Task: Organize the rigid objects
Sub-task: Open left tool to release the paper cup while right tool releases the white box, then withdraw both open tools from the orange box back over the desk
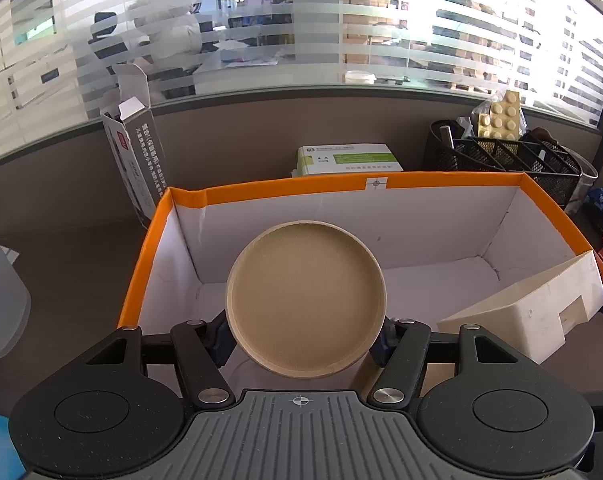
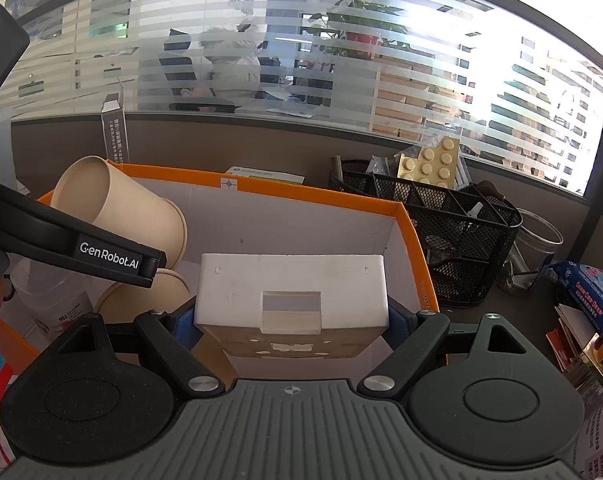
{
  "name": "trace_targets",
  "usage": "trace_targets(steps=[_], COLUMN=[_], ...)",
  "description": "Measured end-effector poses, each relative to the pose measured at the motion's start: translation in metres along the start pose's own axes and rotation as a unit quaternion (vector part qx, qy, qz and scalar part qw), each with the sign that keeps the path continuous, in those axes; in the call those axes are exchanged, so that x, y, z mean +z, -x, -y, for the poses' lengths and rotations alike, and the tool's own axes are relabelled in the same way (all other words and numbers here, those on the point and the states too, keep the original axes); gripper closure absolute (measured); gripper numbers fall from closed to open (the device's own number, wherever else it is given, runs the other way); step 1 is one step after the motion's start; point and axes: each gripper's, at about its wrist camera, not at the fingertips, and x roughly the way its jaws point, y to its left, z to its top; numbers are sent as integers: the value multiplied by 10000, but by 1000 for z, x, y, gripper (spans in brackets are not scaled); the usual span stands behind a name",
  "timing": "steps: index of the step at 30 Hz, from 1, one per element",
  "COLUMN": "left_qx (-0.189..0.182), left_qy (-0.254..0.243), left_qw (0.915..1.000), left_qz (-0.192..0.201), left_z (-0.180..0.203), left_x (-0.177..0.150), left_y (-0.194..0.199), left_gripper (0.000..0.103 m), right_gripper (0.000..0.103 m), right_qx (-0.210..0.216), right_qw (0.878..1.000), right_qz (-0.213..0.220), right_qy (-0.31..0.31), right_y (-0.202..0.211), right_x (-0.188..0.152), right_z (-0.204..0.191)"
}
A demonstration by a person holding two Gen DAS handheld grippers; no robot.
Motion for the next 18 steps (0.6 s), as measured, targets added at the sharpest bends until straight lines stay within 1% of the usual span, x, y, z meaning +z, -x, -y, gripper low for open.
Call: trace_targets(steps=[4, 15, 17, 18], left_qx=[68, 71, -35, -53], left_qy=[-7, -76, -83, -96], left_qw=[10000, 9999, 10000, 9999], left_qz=[10, 24, 14, 64], left_z=[0, 0, -1, -1], left_x=[0, -2, -2, -3], left_y=[0, 3, 6, 11], left_gripper=[36, 34, 25, 23], right_gripper=[19, 19, 19, 19], right_qx=[2, 24, 31, 38], right_qw=[10000, 10000, 10000, 10000], right_qz=[-2, -5, -3, -3], right_qy=[2, -44, -43, -41], right_y=[0, 2, 2, 4], right_x=[0, 0, 0, 0], right_z=[0, 1, 1, 1])
